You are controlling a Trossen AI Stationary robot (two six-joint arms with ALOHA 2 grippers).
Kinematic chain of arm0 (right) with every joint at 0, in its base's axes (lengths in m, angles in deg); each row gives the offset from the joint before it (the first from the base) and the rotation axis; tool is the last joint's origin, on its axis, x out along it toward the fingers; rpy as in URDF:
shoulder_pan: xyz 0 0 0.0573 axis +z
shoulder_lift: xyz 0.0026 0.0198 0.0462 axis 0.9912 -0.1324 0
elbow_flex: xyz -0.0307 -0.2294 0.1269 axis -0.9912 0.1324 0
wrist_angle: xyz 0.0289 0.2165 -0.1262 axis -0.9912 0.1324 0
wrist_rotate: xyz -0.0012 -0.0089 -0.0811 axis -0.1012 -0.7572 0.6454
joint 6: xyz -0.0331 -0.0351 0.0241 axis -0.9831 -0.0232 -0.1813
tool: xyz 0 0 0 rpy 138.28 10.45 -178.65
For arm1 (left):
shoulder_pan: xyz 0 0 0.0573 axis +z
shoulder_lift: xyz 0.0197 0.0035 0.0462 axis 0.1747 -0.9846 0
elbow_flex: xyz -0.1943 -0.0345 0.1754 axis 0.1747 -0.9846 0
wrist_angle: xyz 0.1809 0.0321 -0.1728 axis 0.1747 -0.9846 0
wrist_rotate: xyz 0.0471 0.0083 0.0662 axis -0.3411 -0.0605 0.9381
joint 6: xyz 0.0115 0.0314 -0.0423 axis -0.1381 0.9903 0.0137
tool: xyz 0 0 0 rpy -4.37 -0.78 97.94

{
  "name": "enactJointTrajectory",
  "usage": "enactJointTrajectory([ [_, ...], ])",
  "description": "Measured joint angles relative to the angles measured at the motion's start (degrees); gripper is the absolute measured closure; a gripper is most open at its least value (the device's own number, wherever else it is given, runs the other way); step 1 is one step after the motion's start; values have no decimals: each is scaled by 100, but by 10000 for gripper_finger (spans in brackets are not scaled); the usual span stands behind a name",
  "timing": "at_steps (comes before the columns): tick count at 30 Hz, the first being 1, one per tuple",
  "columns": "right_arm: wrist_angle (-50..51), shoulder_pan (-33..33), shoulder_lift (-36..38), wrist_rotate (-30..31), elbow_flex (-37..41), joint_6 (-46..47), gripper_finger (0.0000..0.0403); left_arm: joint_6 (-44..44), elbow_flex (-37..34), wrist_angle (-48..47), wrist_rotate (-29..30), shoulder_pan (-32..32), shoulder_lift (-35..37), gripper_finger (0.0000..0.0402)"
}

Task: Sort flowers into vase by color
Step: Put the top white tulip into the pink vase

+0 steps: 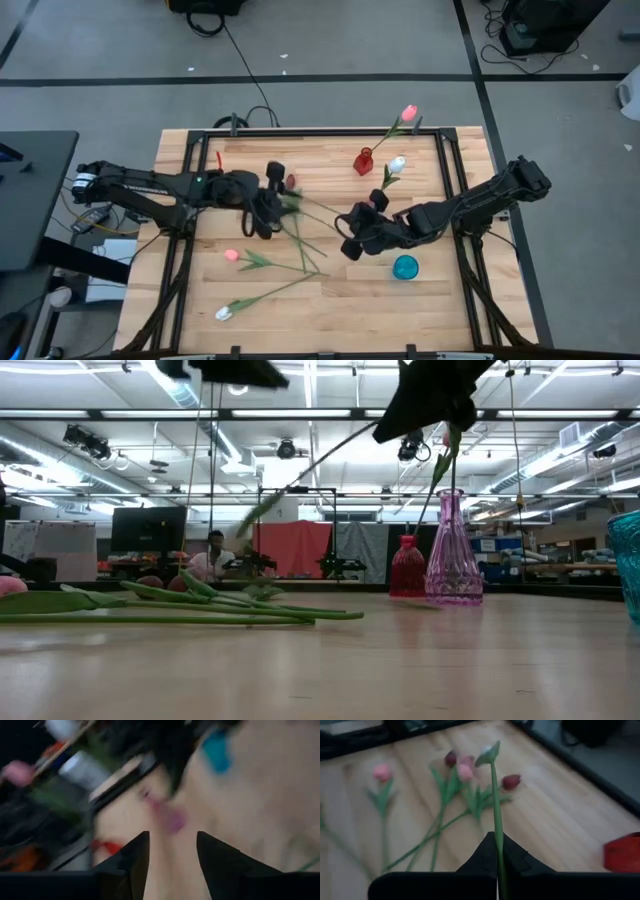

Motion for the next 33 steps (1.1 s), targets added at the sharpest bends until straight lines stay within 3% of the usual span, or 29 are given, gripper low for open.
enactJointTrajectory([
  [4, -124, 38, 10, 491, 0, -31, 398, -880, -164, 162, -1149, -2, -95, 237],
  [8, -373, 210, 67, 1047, 0, -210, 398, -1670, -900, 742, -1572, -26, -157, 241],
  [14, -902, 488, 105, 2153, 0, -651, 398, -2750, -2283, 3666, -1550, 4, -146, 242],
  [18, -1750, 676, 107, 2545, 0, -1314, 397, -3159, -2817, 5498, -1078, 128, -153, 242],
  [23, -2957, 802, 103, 2120, 0, -2460, 396, -3313, -2877, 6921, -861, 262, -149, 242],
  [29, -3490, 807, 100, 1361, -1, -3062, 395, -3346, -2542, 7251, -886, 293, -153, 242],
  [33, -3485, 797, 96, 1200, 27, -3066, 395, -3290, -2354, 7235, -904, 293, -157, 242],
])
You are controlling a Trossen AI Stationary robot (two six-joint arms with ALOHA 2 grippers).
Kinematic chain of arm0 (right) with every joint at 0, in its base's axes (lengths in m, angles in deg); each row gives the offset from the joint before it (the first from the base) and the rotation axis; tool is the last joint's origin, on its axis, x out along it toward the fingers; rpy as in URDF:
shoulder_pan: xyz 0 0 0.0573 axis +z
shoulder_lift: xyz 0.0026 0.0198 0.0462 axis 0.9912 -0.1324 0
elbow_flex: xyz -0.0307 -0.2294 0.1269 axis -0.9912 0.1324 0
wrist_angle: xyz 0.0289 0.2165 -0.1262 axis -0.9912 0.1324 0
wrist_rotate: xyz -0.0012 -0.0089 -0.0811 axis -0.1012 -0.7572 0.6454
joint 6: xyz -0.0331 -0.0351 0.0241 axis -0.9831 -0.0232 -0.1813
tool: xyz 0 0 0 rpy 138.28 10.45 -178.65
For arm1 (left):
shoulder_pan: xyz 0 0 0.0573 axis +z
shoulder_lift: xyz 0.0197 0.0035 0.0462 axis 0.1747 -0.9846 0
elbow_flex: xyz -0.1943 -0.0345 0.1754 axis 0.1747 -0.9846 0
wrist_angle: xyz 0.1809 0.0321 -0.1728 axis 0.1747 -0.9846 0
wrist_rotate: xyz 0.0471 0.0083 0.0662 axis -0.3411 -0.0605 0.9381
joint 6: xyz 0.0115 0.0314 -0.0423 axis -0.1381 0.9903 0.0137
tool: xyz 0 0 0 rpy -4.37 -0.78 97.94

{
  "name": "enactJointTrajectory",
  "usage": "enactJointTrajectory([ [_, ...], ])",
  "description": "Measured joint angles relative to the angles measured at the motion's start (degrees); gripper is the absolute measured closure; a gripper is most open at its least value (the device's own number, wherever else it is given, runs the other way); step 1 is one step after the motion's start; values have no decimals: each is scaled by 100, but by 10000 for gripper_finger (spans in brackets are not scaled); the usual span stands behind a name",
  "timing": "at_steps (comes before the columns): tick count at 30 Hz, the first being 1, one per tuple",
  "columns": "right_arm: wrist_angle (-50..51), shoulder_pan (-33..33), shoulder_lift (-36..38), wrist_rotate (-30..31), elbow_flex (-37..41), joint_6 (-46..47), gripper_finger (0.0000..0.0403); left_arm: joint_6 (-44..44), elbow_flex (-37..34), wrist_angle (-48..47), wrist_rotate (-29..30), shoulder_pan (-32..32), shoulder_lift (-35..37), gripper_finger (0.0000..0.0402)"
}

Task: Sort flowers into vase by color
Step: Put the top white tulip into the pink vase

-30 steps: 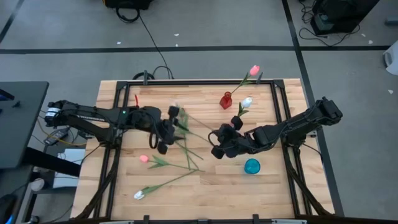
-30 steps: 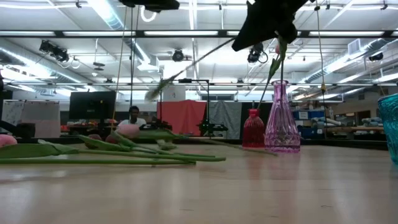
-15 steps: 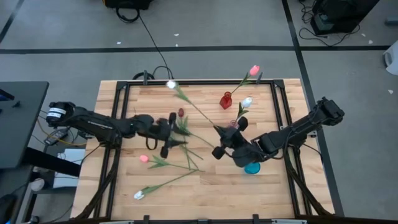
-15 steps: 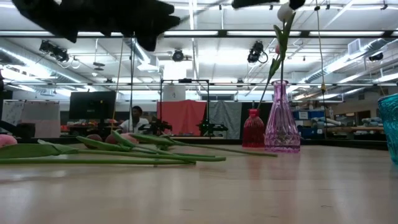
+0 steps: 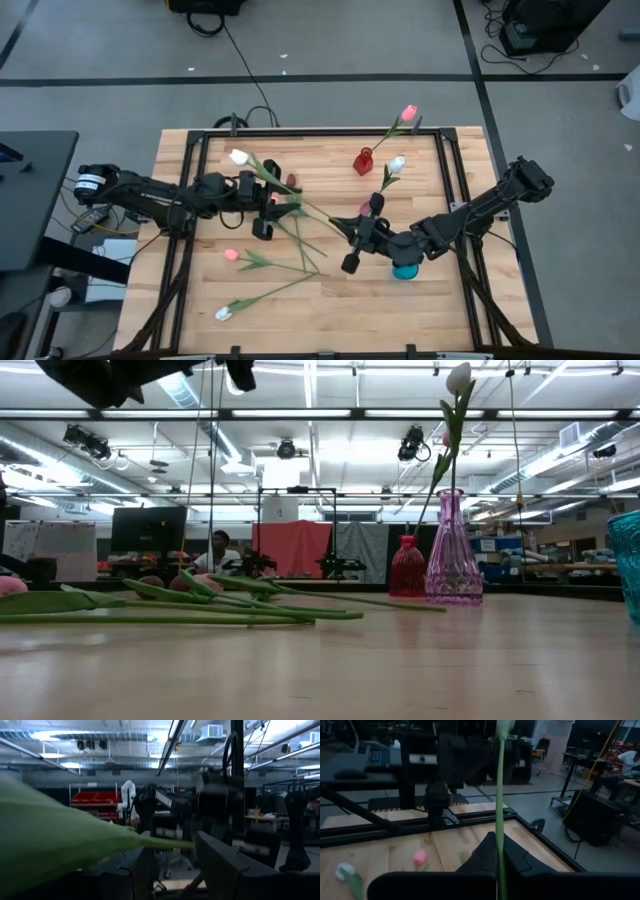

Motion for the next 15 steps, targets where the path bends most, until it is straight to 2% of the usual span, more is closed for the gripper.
enactJointTrajectory([
  [5, 21, -4, -4, 27, 116, 11, 394, 130, 65, 2, -65, 12, 0, 265],
  [7, 11, -7, -4, 29, 189, 51, 391, 208, 66, -28, -44, 21, 0, 295],
  [11, 38, -7, -4, 31, 347, 307, 369, 442, 66, -155, 27, 26, 0, 382],
  [15, 347, -11, 15, -158, 384, 655, 328, 446, 66, -447, 51, 98, 9, 388],
])
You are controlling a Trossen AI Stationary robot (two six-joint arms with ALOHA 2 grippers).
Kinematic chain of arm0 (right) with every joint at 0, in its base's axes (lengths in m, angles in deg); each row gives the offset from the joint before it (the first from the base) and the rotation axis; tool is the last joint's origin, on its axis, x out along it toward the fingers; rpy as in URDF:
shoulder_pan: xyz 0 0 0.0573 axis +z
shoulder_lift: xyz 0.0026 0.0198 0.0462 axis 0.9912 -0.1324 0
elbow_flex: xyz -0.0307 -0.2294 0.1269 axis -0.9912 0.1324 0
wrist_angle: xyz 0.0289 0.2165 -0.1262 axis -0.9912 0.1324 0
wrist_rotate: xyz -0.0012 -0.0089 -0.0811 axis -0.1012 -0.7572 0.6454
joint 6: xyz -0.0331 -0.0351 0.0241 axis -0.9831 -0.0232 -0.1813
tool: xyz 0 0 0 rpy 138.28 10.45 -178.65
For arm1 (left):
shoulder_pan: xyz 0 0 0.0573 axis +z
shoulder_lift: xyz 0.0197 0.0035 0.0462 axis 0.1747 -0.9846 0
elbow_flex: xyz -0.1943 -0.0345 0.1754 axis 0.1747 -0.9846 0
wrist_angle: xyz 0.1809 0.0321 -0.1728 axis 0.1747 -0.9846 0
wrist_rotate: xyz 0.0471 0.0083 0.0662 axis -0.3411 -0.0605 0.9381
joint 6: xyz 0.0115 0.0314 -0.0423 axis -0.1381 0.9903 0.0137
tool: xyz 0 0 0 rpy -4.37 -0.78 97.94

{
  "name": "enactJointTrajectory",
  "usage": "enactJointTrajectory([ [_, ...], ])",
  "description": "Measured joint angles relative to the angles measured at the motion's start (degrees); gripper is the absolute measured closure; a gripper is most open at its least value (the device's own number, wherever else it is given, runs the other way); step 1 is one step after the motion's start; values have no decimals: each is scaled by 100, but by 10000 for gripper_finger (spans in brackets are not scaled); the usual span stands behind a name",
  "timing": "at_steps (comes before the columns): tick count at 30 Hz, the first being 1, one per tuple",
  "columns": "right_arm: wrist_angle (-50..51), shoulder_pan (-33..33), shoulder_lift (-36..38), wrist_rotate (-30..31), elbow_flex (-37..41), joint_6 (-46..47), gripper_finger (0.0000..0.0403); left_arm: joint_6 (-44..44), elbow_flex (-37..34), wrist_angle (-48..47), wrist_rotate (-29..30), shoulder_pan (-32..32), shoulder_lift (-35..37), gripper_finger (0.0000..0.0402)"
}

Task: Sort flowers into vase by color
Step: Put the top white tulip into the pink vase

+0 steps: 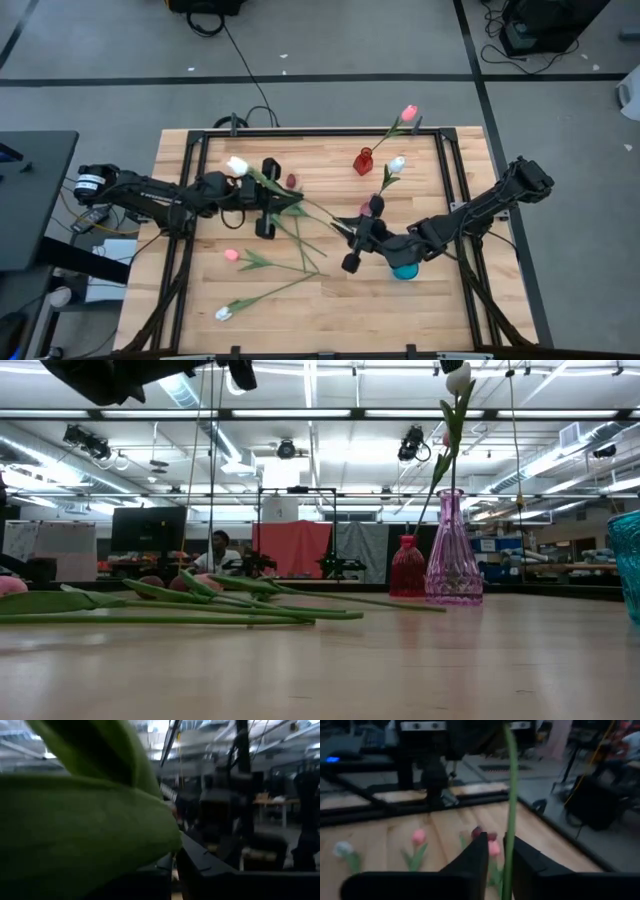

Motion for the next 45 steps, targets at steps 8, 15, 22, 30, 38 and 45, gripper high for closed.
enactJointTrajectory([
  [8, 1250, -131, 379, -622, 4, 1069, 262, -4, 848, -2745, -312, 321, -7, 395],
  [15, 1241, -414, 369, -1658, 4, 1340, 254, 620, 2110, -5693, -612, 326, -554, 393],
  [22, 1074, -431, 374, -1558, 4, 1161, 254, 1012, 2290, -5948, -1288, 337, -564, 392],
  [30, -169, -618, 367, -1331, 56, 375, 254, 1080, 2306, -5749, -2055, 330, -868, 392],
  [38, -865, -961, 363, -1868, 226, 99, 254, 1029, 2304, -5468, -1235, 324, -1115, 392],
  [45, -1157, -1132, 363, -1970, 390, -98, 254, 651, 2373, -5022, -1043, 313, -1185, 392],
])
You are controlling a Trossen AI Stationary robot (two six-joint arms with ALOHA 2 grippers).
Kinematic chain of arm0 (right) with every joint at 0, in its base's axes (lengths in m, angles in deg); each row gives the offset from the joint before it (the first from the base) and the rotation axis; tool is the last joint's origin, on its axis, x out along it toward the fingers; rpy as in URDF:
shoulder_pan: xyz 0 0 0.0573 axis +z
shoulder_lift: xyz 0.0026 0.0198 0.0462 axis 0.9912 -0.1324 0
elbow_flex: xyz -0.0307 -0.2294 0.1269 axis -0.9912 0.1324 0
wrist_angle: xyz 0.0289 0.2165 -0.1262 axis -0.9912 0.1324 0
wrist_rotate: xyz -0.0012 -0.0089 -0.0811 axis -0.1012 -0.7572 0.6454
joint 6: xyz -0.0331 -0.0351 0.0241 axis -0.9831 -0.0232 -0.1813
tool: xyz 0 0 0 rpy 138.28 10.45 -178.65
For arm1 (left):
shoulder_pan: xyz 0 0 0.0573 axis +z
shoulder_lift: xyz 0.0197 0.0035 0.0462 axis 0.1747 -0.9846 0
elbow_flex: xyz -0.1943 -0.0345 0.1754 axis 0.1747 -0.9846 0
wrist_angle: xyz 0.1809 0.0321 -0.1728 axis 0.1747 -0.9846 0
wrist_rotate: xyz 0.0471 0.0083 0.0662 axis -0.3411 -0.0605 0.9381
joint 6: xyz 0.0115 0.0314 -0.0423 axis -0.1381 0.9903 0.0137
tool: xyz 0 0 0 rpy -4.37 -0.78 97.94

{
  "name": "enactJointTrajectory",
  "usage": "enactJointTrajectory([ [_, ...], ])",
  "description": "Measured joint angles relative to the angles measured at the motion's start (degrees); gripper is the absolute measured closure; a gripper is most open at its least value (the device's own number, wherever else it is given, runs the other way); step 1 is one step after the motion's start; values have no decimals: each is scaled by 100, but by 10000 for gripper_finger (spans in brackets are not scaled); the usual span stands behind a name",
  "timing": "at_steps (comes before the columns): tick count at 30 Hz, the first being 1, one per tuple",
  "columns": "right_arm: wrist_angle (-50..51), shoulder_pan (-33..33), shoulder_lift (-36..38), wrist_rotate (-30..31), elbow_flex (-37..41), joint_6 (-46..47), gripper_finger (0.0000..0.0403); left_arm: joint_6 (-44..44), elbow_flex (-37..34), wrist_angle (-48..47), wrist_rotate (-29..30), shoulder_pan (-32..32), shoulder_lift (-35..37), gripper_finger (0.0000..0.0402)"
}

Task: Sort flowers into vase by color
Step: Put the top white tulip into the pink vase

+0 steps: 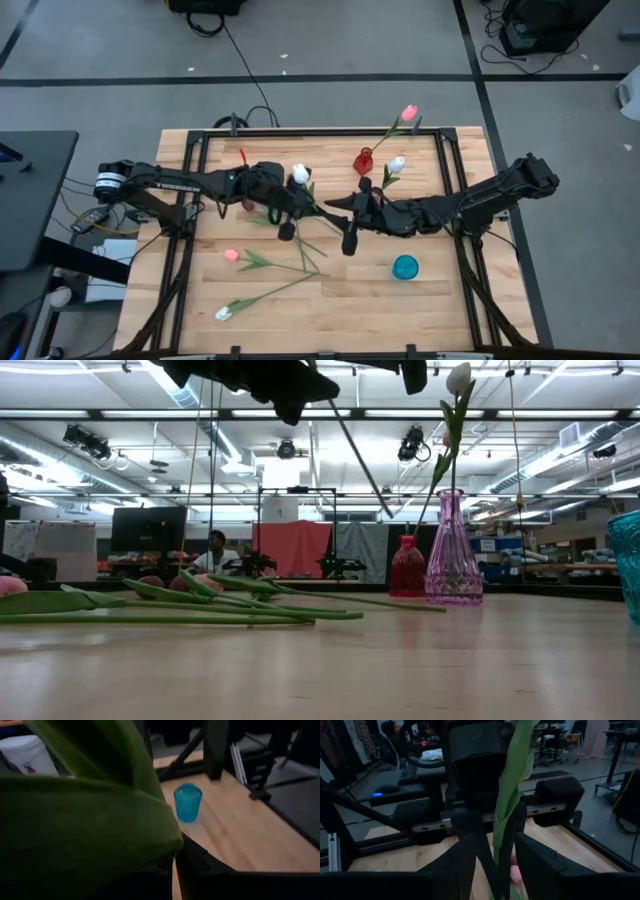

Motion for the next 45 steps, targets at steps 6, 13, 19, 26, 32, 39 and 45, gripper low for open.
enactJointTrajectory([
  [6, -102, -65, -2, -44, 39, -124, 254, -18, 414, -3, 139, -106, -441, 392],
  [13, 11, -15, -2, 225, 39, -277, 264, 66, 617, -10, 134, -134, -583, 392],
  [19, 101, -13, -2, 199, 39, -261, 317, 134, 617, -26, 84, -136, -583, 392],
  [26, 131, -13, -2, 152, 36, -218, 390, 289, 614, 5, 81, -175, -583, 346],
  [32, 208, 1, -2, 224, 36, -59, 385, 287, 612, -115, 77, -166, -522, 250],
  [39, 493, 498, 302, 1004, 36, -72, 388, 388, 396, -251, 145, -92, -64, 217],
  [45, 851, 952, 625, 1665, 36, -70, 387, 405, -39, -87, 302, -92, 212, 216],
])
